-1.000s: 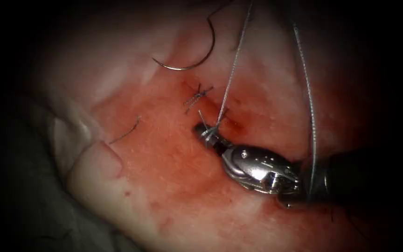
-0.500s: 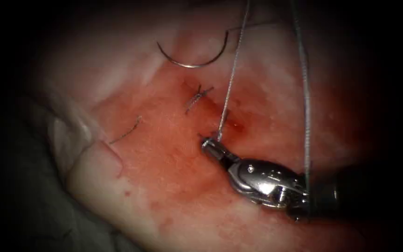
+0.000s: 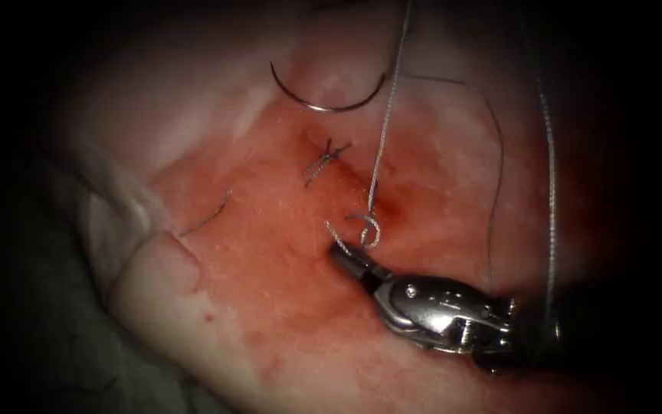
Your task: Wound Closure
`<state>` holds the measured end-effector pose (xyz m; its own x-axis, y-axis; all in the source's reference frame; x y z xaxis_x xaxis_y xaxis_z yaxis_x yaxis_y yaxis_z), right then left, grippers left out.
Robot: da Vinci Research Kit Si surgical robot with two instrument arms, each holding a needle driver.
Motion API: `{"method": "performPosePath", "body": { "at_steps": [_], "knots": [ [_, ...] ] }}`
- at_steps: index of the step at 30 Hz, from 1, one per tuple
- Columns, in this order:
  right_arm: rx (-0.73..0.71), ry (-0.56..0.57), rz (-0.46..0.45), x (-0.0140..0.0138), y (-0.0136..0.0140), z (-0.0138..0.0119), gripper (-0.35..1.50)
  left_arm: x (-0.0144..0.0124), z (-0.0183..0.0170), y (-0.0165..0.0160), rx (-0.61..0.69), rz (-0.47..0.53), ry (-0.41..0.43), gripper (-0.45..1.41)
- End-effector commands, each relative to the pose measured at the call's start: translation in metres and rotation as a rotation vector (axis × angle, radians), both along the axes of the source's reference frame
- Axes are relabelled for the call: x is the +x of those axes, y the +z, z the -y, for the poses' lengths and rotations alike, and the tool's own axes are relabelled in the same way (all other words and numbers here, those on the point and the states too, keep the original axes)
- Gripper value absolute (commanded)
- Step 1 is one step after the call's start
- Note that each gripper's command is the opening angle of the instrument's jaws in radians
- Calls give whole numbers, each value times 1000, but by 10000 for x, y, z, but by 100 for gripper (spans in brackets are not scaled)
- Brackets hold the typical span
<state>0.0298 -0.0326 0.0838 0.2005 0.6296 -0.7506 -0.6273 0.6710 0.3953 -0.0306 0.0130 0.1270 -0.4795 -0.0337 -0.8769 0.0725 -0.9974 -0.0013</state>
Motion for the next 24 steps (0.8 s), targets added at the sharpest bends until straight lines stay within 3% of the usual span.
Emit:
{"method": "performPosePath", "body": {
  "at_steps": [1,24],
  "knots": [
    [1,-3,-1,7,4,8,-35,-9,-7,6,-13,-1,-6,-45],
    [-2,-93,7,29,10,37,-35,-37,-78,31,-94,-14,-108,-45]
  ]
}}
